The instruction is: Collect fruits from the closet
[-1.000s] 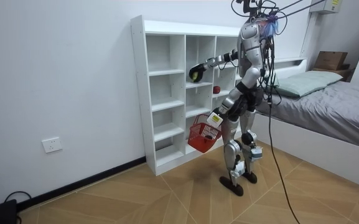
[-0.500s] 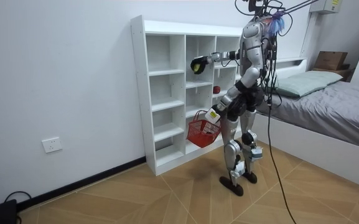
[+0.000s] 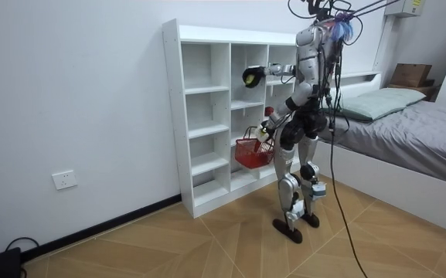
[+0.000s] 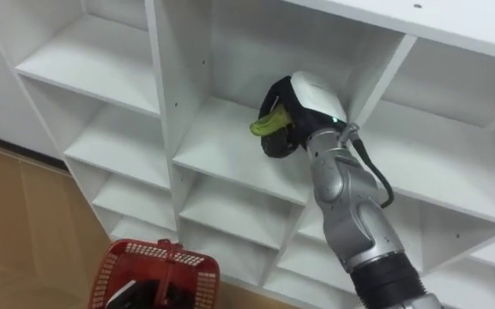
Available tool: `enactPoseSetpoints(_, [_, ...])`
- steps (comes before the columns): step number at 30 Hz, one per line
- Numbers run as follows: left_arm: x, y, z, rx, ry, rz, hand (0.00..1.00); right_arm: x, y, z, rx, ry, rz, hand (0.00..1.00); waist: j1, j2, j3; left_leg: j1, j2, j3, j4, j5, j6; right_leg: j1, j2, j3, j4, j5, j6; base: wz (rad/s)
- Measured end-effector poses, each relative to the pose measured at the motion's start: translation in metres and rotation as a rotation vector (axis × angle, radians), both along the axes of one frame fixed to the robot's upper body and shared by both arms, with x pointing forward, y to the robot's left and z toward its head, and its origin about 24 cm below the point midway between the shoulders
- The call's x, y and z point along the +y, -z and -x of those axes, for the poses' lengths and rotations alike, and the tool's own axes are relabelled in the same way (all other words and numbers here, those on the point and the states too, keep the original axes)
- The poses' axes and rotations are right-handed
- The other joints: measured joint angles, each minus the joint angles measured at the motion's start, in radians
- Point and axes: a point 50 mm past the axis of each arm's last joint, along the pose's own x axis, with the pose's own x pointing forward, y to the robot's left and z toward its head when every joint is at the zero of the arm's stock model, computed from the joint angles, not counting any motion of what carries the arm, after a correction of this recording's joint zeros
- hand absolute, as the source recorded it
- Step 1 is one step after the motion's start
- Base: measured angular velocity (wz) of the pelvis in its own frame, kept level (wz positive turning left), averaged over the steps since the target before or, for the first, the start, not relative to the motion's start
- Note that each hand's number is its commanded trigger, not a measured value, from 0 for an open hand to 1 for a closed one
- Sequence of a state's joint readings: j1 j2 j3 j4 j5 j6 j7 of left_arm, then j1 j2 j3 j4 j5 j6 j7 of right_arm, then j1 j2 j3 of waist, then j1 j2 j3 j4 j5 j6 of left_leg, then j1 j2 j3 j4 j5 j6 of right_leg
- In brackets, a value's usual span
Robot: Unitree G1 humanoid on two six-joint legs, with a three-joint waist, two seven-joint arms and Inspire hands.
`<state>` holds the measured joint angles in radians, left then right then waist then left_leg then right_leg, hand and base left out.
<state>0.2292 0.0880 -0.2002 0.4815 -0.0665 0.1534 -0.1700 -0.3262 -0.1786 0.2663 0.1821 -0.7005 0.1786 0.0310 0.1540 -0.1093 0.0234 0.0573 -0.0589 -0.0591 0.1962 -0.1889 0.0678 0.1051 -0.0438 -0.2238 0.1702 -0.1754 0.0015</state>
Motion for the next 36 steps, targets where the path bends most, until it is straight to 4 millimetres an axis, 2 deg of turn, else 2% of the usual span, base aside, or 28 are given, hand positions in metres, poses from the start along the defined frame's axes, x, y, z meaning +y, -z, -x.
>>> enactPoseSetpoints(2, [-0.002, -0.001, -0.003, -0.007, 0.001, 0.006, 1.00, 0.005, -0.004, 0.000, -0.012, -0.008, -0.023, 1.00, -0.011, 0.005, 0.0028, 0.000, 0.001, 0.003, -0.002, 0.000, 0.000, -0.002, 0.001, 0.001, 0.000, 0.000, 0.000, -0.04])
enactPoseSetpoints(7, [-0.008, -0.002, -0.005, -0.013, -0.002, 0.024, 1.00, 0.013, -0.009, 0.002, -0.030, -0.028, -0.056, 1.00, -0.015, 0.013, 0.0014, 0.007, 0.007, 0.025, -0.006, 0.000, 0.000, -0.003, 0.002, 0.024, 0.000, 0.000, 0.000, -0.10])
enactPoseSetpoints(12, [-0.014, -0.002, -0.015, -0.023, -0.015, 0.044, 1.00, 0.022, -0.018, 0.009, -0.062, -0.061, -0.127, 1.00, -0.040, 0.028, -0.0059, 0.008, 0.008, 0.033, -0.009, 0.000, 0.000, -0.005, 0.002, 0.030, 0.001, 0.000, 0.000, -0.02])
enactPoseSetpoints(18, [-0.019, -0.002, -0.020, -0.025, -0.051, 0.056, 1.00, 0.023, -0.023, 0.023, -0.063, -0.099, -0.186, 1.00, -0.045, 0.040, -0.0098, 0.006, 0.010, 0.041, -0.012, 0.000, 0.000, -0.011, 0.003, 0.036, 0.003, 0.000, -0.001, -0.03])
enactPoseSetpoints(21, [-0.021, -0.002, -0.021, -0.026, -0.058, 0.060, 1.00, 0.024, -0.019, 0.027, -0.030, -0.115, -0.198, 1.00, -0.047, 0.051, -0.0161, 0.007, 0.010, 0.047, -0.012, -0.001, 0.001, -0.014, 0.002, 0.043, 0.008, 0.001, -0.001, -0.05])
enactPoseSetpoints(24, [-0.022, -0.002, -0.021, -0.027, -0.068, 0.053, 1.00, 0.026, -0.012, 0.032, 0.003, -0.112, -0.218, 1.00, -0.050, 0.058, -0.0177, 0.008, 0.012, 0.056, -0.012, -0.001, 0.002, -0.017, 0.003, 0.050, 0.016, 0.001, -0.001, -0.07])
enactPoseSetpoints(29, [-0.024, -0.001, -0.020, -0.018, -0.085, 0.061, 1.00, 0.030, 0.000, 0.039, 0.060, -0.128, -0.234, 1.00, -0.068, 0.063, -0.0154, 0.008, 0.012, 0.063, -0.016, -0.003, 0.004, -0.021, 0.009, 0.065, 0.018, 0.001, 0.000, -0.06])
enactPoseSetpoints(31, [-0.026, 0.000, -0.020, -0.011, -0.078, 0.064, 1.00, 0.032, 0.004, 0.044, 0.085, -0.139, -0.237, 1.00, -0.069, 0.069, -0.0140, 0.010, 0.015, 0.082, -0.020, -0.004, 0.005, -0.024, 0.011, 0.082, 0.019, 0.003, 0.000, -0.16])
enactPoseSetpoints(36, [-0.027, 0.000, -0.019, -0.008, -0.070, 0.069, 1.00, 0.031, 0.007, 0.058, 0.114, -0.157, -0.307, 1.00, -0.074, 0.078, -0.0109, 0.025, 0.016, 0.099, -0.028, -0.004, 0.006, -0.024, 0.013, 0.103, 0.019, 0.003, 0.000, -0.12])
